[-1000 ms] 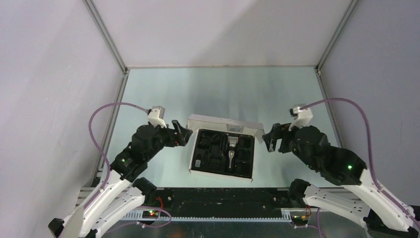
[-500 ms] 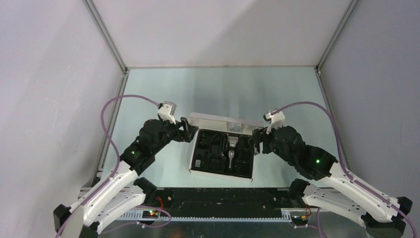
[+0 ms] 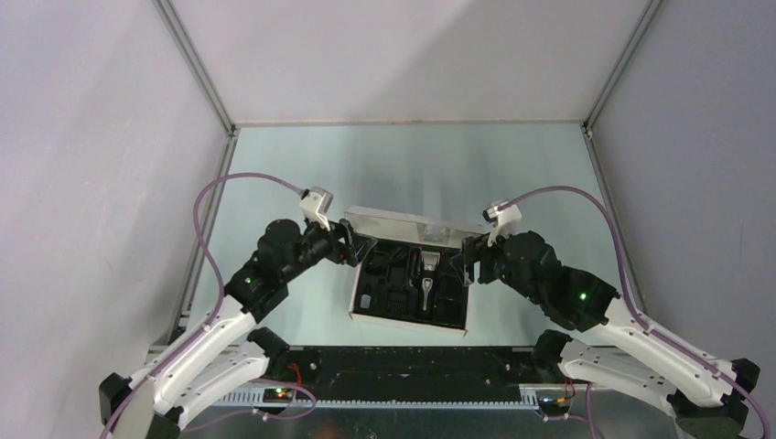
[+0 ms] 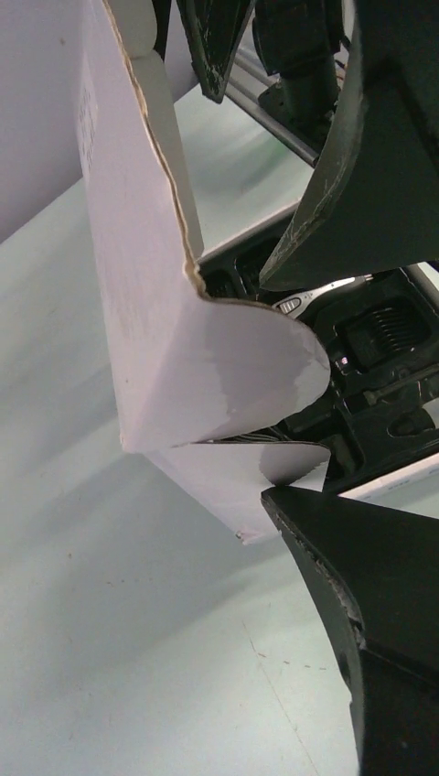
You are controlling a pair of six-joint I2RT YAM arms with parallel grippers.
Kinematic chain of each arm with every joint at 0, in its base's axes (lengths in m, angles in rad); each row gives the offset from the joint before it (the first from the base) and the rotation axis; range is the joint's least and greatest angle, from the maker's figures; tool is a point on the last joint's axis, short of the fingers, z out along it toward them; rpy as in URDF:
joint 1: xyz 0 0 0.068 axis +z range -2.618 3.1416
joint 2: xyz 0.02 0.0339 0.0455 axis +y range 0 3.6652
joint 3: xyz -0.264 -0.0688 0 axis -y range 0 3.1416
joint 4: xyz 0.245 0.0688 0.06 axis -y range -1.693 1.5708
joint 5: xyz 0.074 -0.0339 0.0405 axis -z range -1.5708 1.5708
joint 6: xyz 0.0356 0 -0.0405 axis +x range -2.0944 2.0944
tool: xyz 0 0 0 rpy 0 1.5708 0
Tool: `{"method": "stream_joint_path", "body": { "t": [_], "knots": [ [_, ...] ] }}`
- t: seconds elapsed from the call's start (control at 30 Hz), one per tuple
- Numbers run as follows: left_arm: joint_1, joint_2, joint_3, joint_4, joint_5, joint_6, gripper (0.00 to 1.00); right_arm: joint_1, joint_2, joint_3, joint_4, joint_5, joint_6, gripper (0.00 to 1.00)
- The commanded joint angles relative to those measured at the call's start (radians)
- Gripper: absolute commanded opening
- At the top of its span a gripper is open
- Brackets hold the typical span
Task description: Sort the hair-cutting tools
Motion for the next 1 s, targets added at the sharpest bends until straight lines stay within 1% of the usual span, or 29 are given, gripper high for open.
{"method": "stream_joint_path", "body": {
  "t": [0.0,0.2,0.47,0.57,0.77,0.97],
  "knots": [
    [-0.013,-0.036,0.006,0.046,0.051,-0.047,0.84,0.025,0.000,0.004,0.066,-0.013,0.046,0.73],
    [-0.017,-0.065,-0.004,0.063,0.059,-0.097,0.84,0.030,0.000,0.004,0.069,0.014,0.084,0.73],
    [-0.017,-0.037,0.021,0.062,0.066,-0.122,0.84,0.030,0.001,0.004,0.064,0.060,0.146,0.73],
    [-0.018,-0.047,0.005,0.051,0.054,-0.125,0.84,0.031,0.000,0.004,0.038,0.075,0.169,0.73],
    [-0.019,-0.076,-0.046,0.048,0.064,-0.177,0.85,0.034,-0.009,0.000,-0.019,0.086,0.201,0.73],
    [-0.019,-0.090,-0.086,0.107,0.083,-0.253,0.84,0.037,-0.037,-0.026,-0.010,0.079,0.231,0.73]
  ]
}}
